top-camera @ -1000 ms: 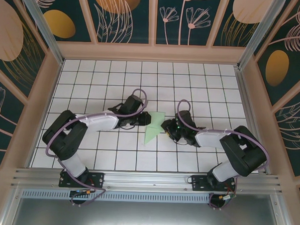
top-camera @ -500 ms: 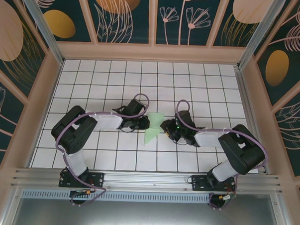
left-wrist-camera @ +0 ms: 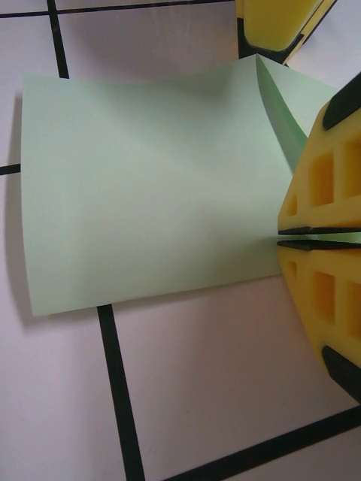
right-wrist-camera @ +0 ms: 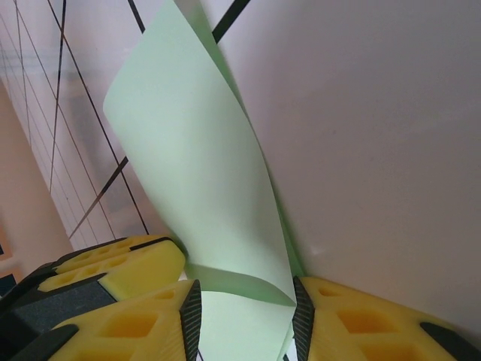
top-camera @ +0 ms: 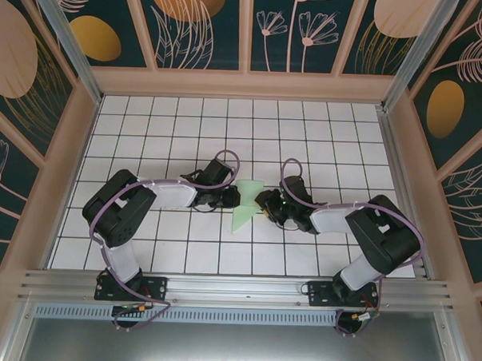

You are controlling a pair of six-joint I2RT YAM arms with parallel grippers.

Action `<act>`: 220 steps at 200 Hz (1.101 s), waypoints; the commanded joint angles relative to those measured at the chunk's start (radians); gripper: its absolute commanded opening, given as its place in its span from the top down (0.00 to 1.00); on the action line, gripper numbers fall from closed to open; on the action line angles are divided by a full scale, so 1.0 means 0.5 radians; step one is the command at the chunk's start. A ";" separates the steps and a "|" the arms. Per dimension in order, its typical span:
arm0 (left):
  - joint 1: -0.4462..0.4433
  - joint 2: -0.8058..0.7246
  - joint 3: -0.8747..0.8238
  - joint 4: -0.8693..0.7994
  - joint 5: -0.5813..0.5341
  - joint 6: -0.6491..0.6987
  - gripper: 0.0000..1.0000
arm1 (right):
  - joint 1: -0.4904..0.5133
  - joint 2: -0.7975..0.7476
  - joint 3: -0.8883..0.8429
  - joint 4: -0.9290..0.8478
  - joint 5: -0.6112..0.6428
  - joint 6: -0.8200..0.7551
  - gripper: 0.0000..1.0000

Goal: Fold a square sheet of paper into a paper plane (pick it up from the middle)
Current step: Fourth fold the wing at the center of the table.

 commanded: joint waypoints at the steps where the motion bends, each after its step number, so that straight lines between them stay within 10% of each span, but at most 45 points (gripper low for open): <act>1: 0.006 0.003 -0.034 -0.019 0.011 0.020 0.85 | -0.007 0.034 0.031 0.108 -0.037 0.038 0.60; 146: 0.003 -0.484 0.015 -0.333 -0.391 -0.056 0.63 | -0.101 0.074 0.160 0.087 -0.324 -0.465 0.67; 220: -0.082 -0.850 -0.307 -0.030 -0.023 -0.159 0.63 | -0.235 0.321 0.431 -0.066 -0.624 -0.818 0.66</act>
